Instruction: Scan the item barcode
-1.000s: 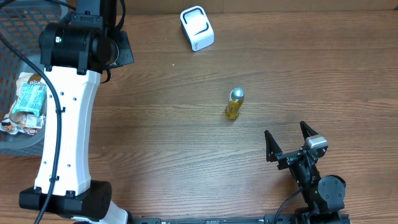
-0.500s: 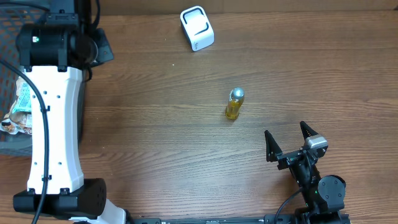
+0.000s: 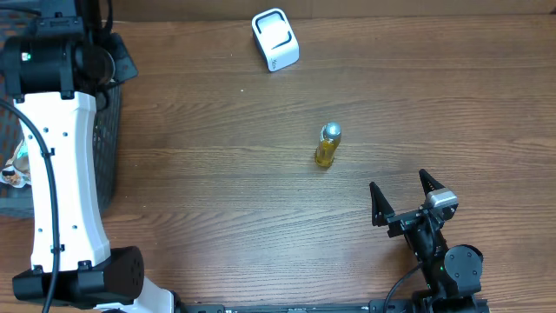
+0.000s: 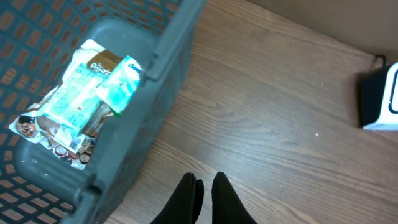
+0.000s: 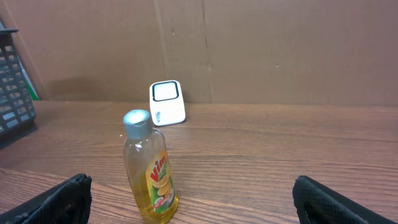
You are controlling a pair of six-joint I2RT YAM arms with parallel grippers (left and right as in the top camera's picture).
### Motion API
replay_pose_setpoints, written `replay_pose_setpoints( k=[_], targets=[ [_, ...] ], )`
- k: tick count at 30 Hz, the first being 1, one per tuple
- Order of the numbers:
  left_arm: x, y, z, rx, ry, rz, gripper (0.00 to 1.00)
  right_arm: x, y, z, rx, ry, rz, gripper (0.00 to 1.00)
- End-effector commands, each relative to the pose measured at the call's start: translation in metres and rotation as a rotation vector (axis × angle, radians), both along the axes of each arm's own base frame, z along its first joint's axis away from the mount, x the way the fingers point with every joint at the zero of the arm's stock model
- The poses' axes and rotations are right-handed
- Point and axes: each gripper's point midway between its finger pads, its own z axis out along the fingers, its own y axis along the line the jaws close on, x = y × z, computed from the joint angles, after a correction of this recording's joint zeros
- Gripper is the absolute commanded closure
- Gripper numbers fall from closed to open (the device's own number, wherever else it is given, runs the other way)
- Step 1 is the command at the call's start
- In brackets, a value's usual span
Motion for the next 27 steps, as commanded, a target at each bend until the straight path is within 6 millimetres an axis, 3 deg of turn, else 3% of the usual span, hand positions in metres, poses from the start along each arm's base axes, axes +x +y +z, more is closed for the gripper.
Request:
replay_pose_setpoints(
  k=[1, 12, 18, 20, 27],
  targets=[
    [-0.002, 0.016, 0.015, 0.013, -0.05, 0.053, 0.94, 0.0, 0.0, -0.002, -0.001, -0.005, 0.003, 0.0],
    [0.002, 0.066, 0.029, 0.028, -0.14, 0.171, 0.94, 0.0, 0.0, -0.002, -0.001, -0.005, 0.003, 0.0],
    [-0.009, 0.109, 0.033, 0.041, -0.169, 0.276, 0.92, 0.0, 0.0, -0.002, -0.001, -0.005, 0.003, 0.0],
    [-0.014, 0.123, 0.035, 0.045, -0.175, 0.31, 0.87, 0.0, 0.0, -0.002, -0.001, -0.005, 0.003, 0.0],
    [-0.026, 0.158, 0.023, 0.044, -0.142, 0.379, 0.25, 0.0, 0.0, -0.002, -0.001, -0.005, 0.003, 0.0]
  ],
)
